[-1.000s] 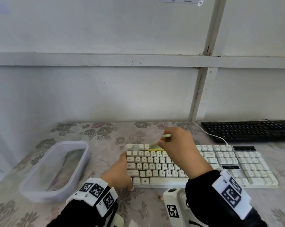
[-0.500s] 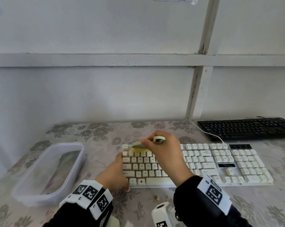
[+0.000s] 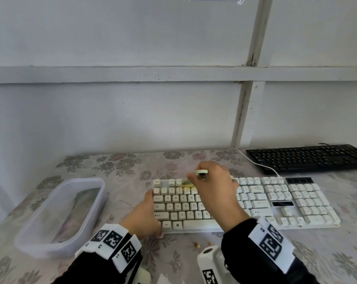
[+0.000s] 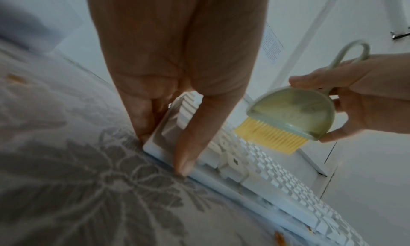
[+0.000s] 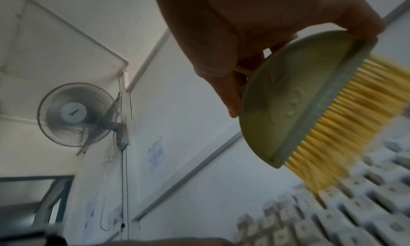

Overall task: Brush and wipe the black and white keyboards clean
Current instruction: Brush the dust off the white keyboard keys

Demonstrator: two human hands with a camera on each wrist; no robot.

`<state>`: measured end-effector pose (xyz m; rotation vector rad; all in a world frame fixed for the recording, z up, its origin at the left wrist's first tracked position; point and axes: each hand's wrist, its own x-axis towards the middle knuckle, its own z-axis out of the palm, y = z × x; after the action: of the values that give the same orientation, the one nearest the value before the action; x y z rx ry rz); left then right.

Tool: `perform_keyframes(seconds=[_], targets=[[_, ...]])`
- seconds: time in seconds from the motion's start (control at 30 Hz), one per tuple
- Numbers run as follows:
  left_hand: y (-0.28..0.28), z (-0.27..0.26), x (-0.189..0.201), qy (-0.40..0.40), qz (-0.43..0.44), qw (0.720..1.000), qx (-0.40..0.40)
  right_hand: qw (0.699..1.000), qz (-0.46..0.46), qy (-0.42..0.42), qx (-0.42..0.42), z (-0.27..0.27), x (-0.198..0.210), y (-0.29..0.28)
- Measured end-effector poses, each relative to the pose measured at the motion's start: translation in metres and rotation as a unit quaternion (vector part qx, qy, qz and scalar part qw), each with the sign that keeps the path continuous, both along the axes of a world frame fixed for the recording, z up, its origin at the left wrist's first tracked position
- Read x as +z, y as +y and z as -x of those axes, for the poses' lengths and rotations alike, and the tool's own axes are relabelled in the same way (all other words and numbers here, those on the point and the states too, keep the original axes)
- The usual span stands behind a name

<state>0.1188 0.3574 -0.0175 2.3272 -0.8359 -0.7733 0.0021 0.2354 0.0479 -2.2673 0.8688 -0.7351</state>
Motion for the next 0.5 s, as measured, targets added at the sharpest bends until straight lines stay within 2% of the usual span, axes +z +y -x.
perform_keyframes(seconds=[0.1, 0.23, 0.37, 0.5], targets=[[0.001, 0.000, 0.000, 0.001, 0.005, 1.000, -0.003, 0.999, 0.025, -0.014, -0.017, 0.008, 0.010, 0.001], [0.000, 0.001, 0.001, -0.012, -0.006, 1.000, 0.000, 0.982, -0.109, -0.131, 0.079, 0.003, 0.012, 0.011], [0.000, 0.004, 0.003, -0.034, -0.022, 0.999, 0.004, 0.973, -0.145, -0.119, 0.133, -0.014, 0.001, 0.027], [0.001, 0.003, 0.003, -0.019, -0.006, 1.000, -0.003, 0.985, -0.117, -0.087, 0.092, -0.010, -0.008, 0.010]])
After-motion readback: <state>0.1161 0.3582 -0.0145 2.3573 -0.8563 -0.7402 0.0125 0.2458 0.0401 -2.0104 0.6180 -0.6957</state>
